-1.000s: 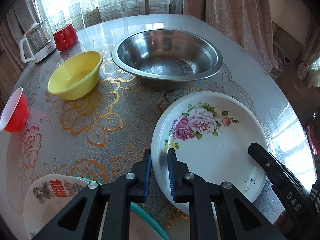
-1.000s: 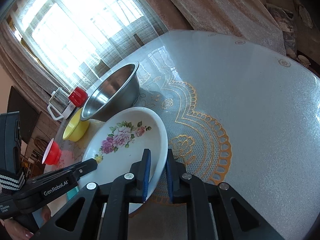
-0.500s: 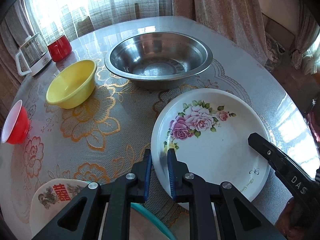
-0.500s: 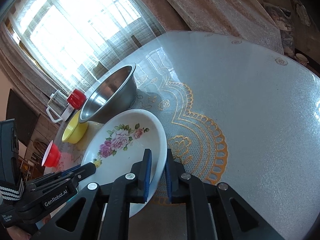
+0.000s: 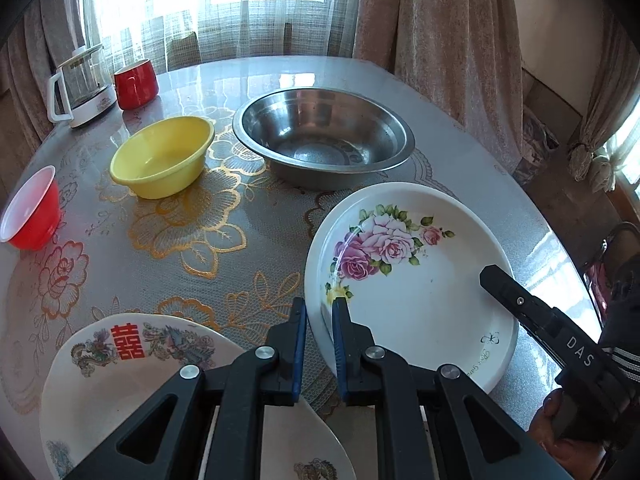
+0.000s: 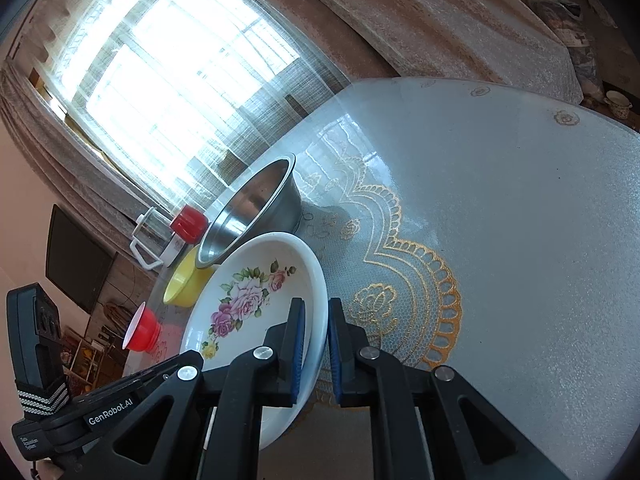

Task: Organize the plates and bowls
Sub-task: 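Lift and carry the flowered bowl with both grippers over the plate stack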

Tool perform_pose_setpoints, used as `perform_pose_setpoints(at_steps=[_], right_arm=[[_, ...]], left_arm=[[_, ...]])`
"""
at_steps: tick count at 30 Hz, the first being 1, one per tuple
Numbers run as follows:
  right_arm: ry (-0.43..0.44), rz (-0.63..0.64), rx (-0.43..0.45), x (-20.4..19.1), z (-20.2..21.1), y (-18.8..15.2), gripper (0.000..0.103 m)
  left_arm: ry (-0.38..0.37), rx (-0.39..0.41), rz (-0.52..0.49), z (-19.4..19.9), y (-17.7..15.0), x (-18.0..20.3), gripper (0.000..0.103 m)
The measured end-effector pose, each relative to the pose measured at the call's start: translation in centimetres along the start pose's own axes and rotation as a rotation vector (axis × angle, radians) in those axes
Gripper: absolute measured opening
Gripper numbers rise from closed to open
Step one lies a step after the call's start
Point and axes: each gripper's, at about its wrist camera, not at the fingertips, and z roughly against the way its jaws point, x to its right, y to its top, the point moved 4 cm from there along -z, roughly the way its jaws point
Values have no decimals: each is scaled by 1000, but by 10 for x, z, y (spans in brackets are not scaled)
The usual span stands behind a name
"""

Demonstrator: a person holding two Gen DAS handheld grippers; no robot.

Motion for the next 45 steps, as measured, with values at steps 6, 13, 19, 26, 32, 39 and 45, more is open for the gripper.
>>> perform_pose_setpoints(at_steps=[6, 13, 19, 26, 32, 39, 45], right_arm=[[21, 12, -8, -4, 4, -5, 11], [-17, 110, 24, -22, 20, -13, 11], [-5, 95, 21, -26, 31, -19, 11], [26, 119, 57, -45, 52, -14, 11], [40, 150, 66, -63, 62, -14, 11], [68, 181, 30, -81, 57, -24, 11], [91, 208, -14, -98, 48, -38, 11]], left_arm=[[-30, 23, 34, 11, -4, -7, 13], [-53, 49, 57, 24, -11, -13, 13], [-77, 61, 76, 35, -21, -17, 13], [-117, 98, 111, 55, -26, -23, 13], [-145, 126, 148, 71, -32, -32, 13], [-122, 149, 184, 88, -47, -51, 13], [-90, 156, 218, 97, -64, -73, 13]])
